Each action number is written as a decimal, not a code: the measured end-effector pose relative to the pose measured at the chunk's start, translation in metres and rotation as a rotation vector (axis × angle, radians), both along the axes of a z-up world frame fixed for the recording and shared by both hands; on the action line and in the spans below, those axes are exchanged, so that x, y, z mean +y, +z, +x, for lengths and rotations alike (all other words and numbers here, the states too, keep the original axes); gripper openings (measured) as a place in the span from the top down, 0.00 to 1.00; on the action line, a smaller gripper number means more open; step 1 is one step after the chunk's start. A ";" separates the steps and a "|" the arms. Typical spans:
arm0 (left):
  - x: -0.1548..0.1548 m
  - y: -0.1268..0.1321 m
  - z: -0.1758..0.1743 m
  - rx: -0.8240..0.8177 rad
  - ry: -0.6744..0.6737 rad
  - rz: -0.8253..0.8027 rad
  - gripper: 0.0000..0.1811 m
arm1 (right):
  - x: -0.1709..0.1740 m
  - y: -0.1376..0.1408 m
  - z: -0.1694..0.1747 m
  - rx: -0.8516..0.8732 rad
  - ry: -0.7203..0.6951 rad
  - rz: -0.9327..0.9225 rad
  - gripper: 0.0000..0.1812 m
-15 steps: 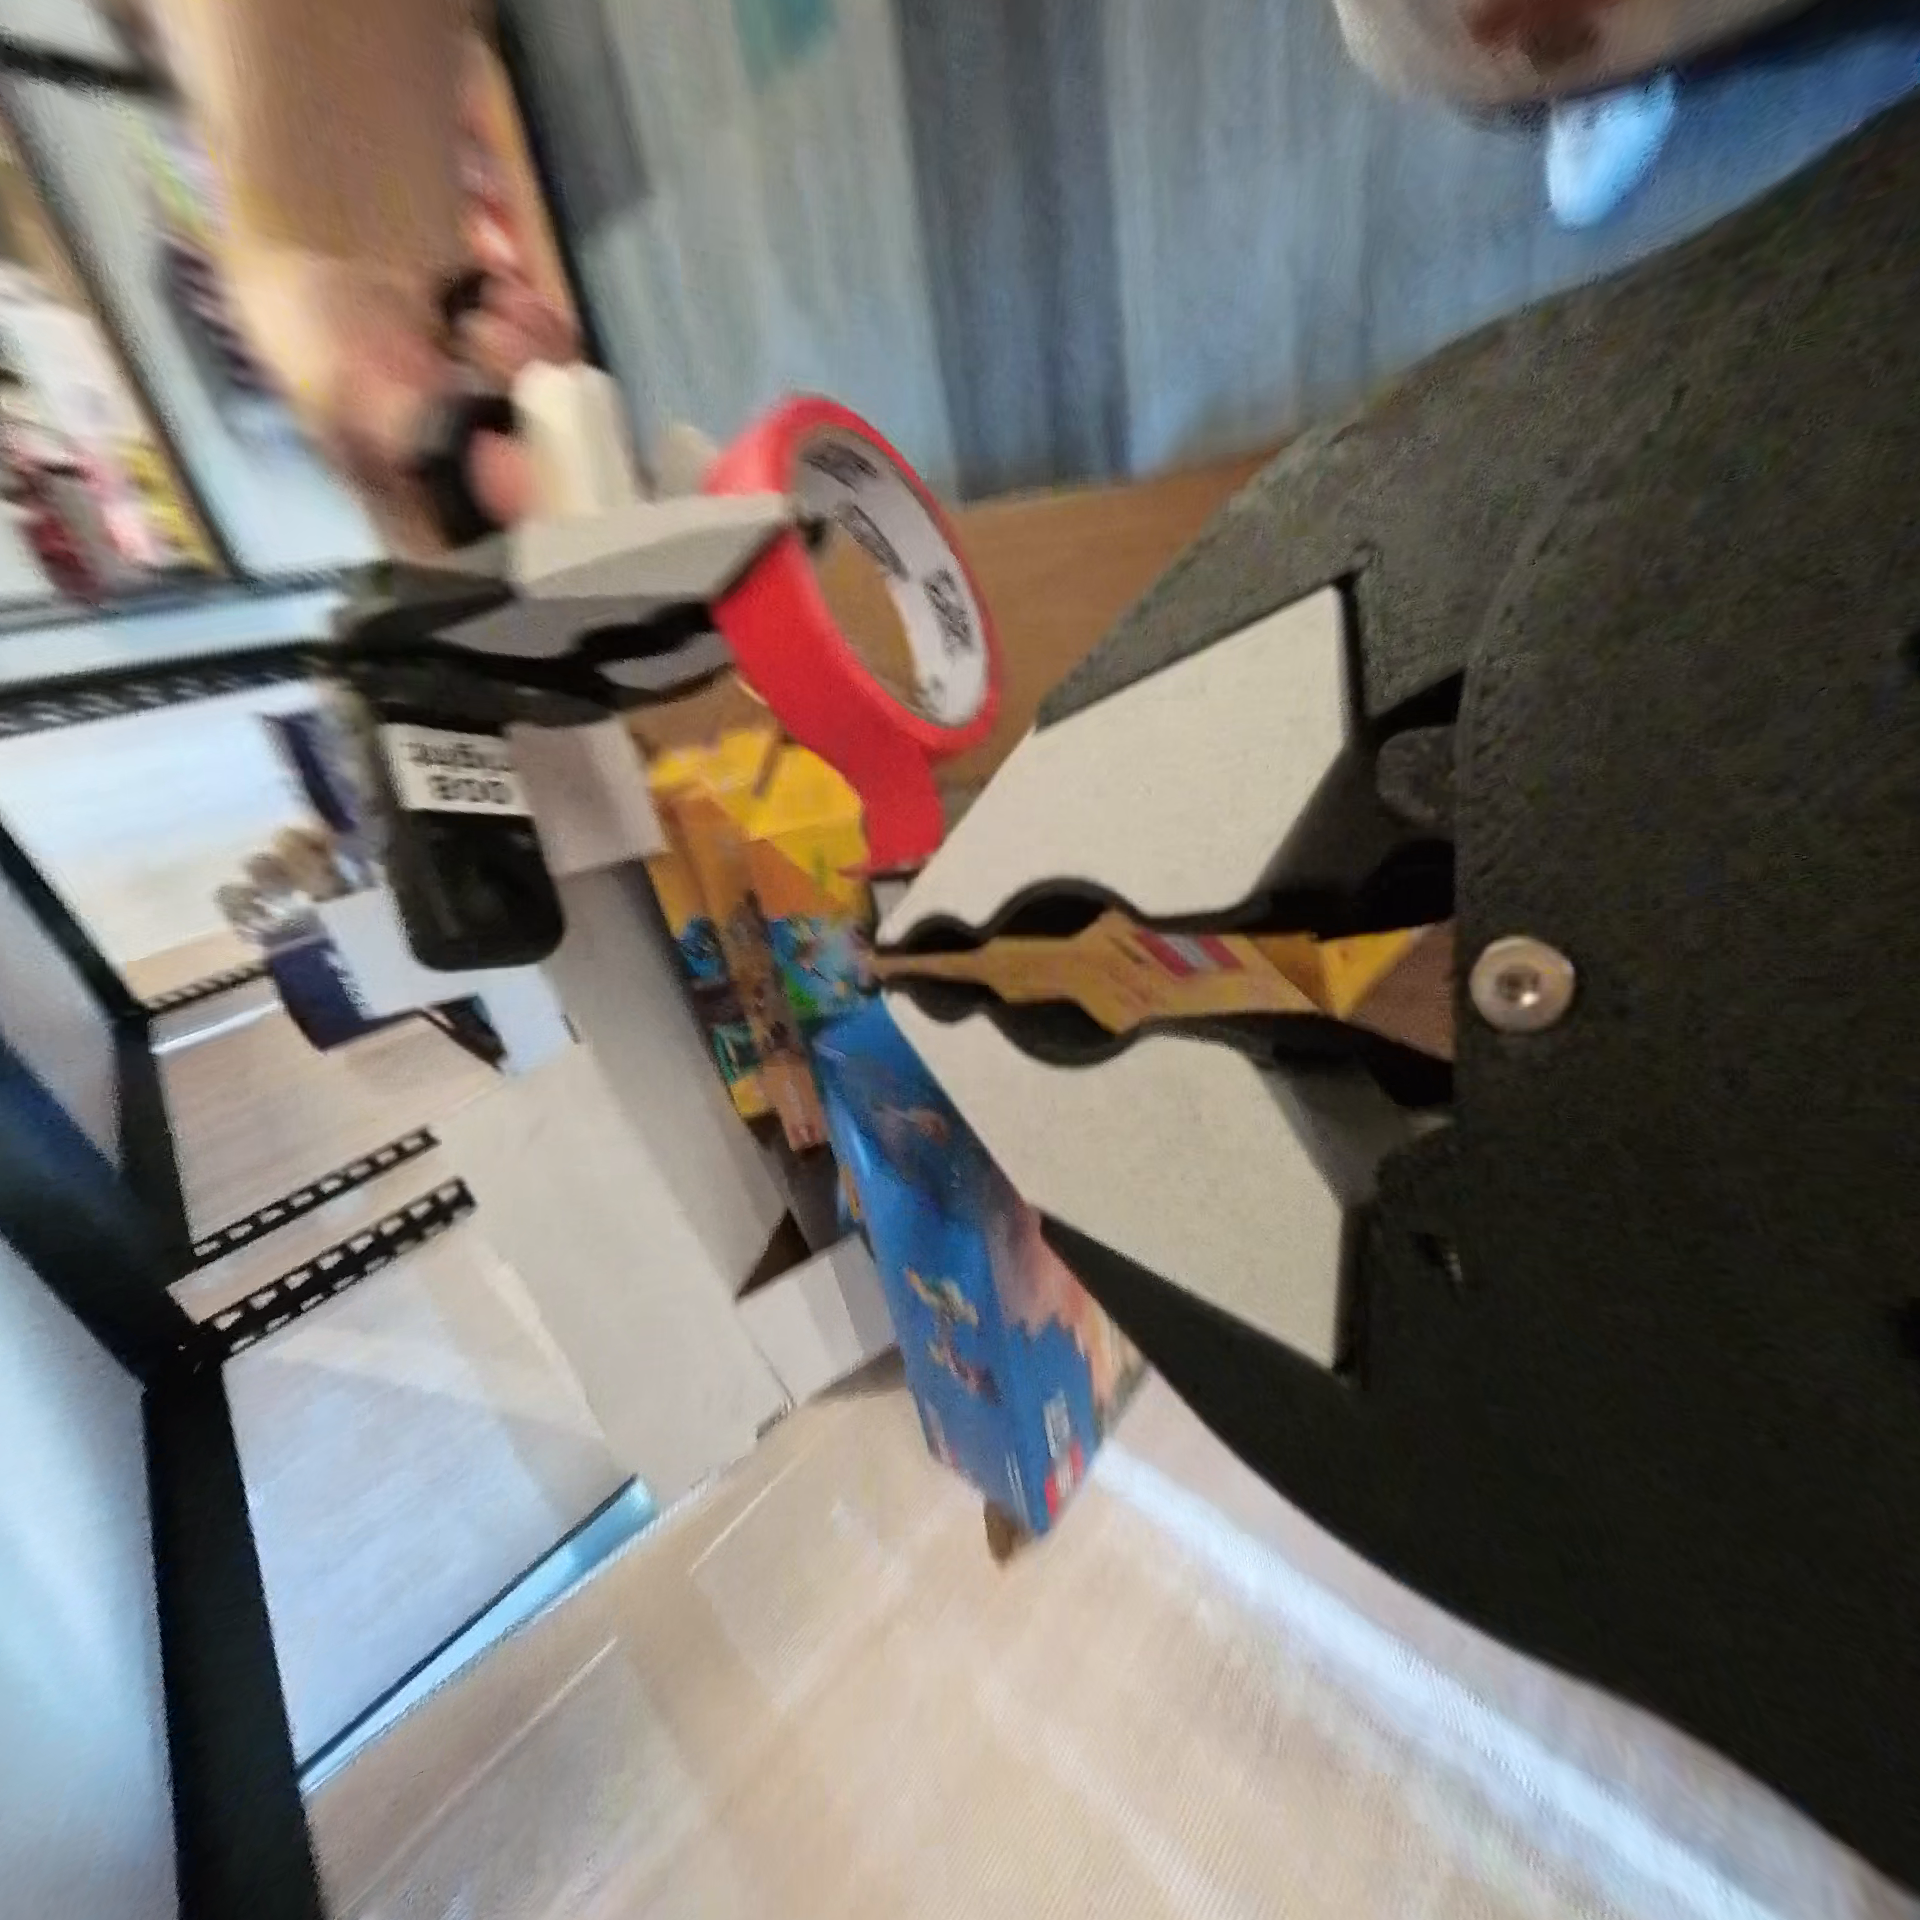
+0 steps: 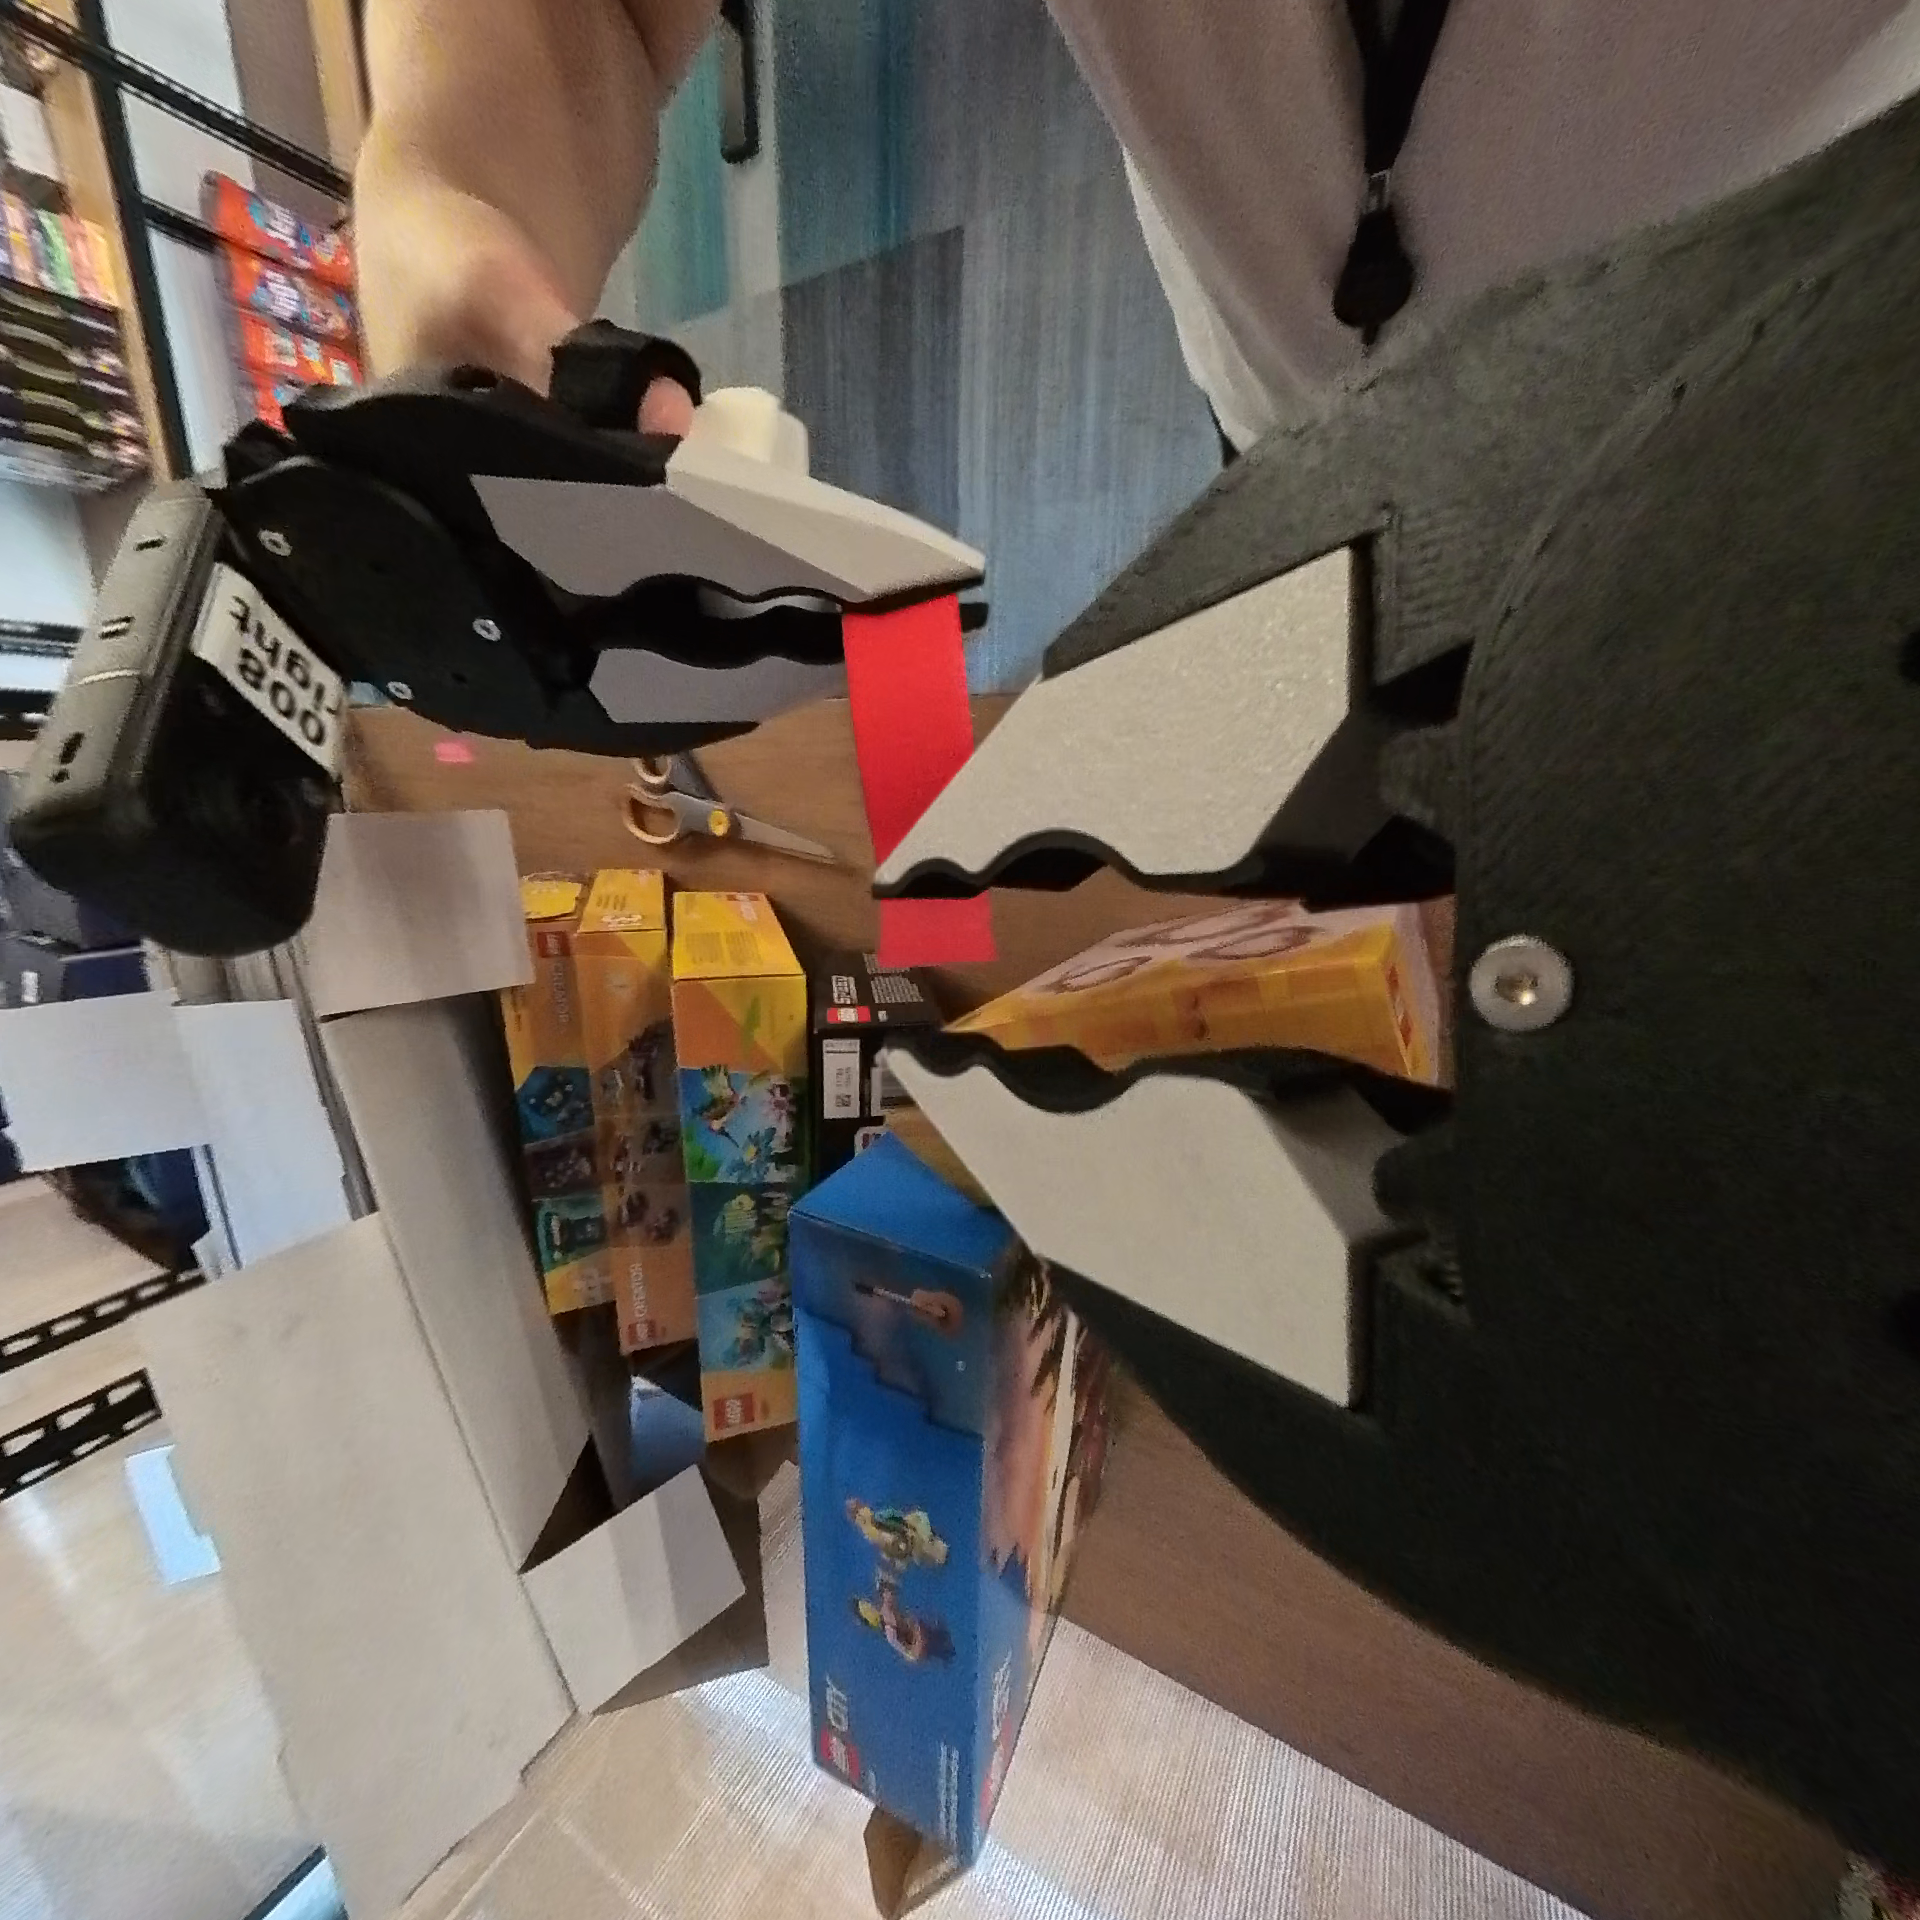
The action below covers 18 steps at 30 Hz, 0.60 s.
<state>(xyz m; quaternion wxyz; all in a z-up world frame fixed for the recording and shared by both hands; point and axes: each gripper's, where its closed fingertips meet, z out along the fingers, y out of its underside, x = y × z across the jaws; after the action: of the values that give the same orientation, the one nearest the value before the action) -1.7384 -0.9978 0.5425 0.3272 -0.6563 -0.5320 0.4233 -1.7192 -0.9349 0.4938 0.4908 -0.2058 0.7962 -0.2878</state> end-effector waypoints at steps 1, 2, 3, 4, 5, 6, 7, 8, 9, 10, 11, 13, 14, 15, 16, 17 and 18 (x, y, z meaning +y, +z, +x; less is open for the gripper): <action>0.001 -0.002 -0.001 -0.016 0.000 -0.003 0.88 | 0.000 0.001 -0.001 -0.007 0.000 -0.004 0.96; 0.001 -0.003 -0.003 -0.027 0.003 -0.004 0.87 | 0.000 0.002 -0.001 -0.009 0.000 -0.009 0.96; -0.001 -0.003 -0.004 -0.032 0.012 -0.011 0.87 | -0.001 0.002 -0.002 -0.008 -0.001 -0.015 0.96; -0.002 -0.004 -0.005 -0.038 0.016 -0.017 0.88 | -0.001 0.002 -0.003 -0.007 -0.002 -0.019 0.96; -0.002 -0.005 -0.006 -0.051 0.012 -0.016 0.88 | -0.001 0.003 -0.003 -0.009 -0.001 -0.024 0.96; -0.002 -0.007 -0.007 -0.066 0.012 -0.010 0.87 | -0.002 0.003 -0.004 -0.011 0.000 -0.025 0.96; -0.003 -0.009 -0.008 -0.083 0.018 -0.008 0.87 | -0.002 0.004 -0.004 -0.014 0.001 -0.026 0.96; -0.005 -0.011 -0.009 -0.099 0.022 -0.009 0.88 | -0.003 0.005 -0.004 -0.016 0.004 -0.029 0.96; -0.005 -0.012 -0.009 -0.110 0.020 -0.010 0.90 | -0.003 0.005 -0.004 -0.019 0.005 -0.032 0.96; -0.005 -0.013 -0.010 -0.116 0.017 -0.010 0.94 | -0.003 0.006 -0.003 -0.023 0.008 -0.031 0.96; -0.005 -0.013 -0.011 -0.121 0.010 -0.012 0.99 | -0.003 0.006 -0.003 -0.026 0.011 -0.031 0.96; -0.004 -0.013 -0.011 -0.132 -0.013 -0.028 1.00 | -0.004 0.005 -0.004 -0.026 0.012 -0.032 0.96; -0.003 -0.014 -0.010 -0.147 -0.026 -0.031 1.00 | -0.005 0.004 -0.004 -0.027 0.012 -0.029 0.96; -0.002 -0.015 -0.010 -0.164 -0.035 -0.029 1.00 | -0.006 0.004 -0.004 -0.036 0.014 -0.023 0.96; -0.002 -0.014 -0.010 -0.179 -0.037 -0.026 1.00 | -0.006 0.004 -0.004 -0.055 0.016 -0.011 0.96; -0.003 -0.014 -0.009 -0.198 -0.035 -0.022 1.00 | -0.007 0.005 -0.004 -0.083 0.021 0.011 0.96; -0.004 -0.013 -0.009 -0.221 -0.031 -0.019 1.00 | -0.006 0.007 -0.003 -0.119 0.037 0.048 0.96</action>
<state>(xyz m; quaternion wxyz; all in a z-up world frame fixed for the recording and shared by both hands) -1.7470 -1.0023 0.5293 0.2668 -0.7102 -0.5506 0.3483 -1.7218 -0.9407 0.5007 0.5471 -0.1912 0.7684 -0.2715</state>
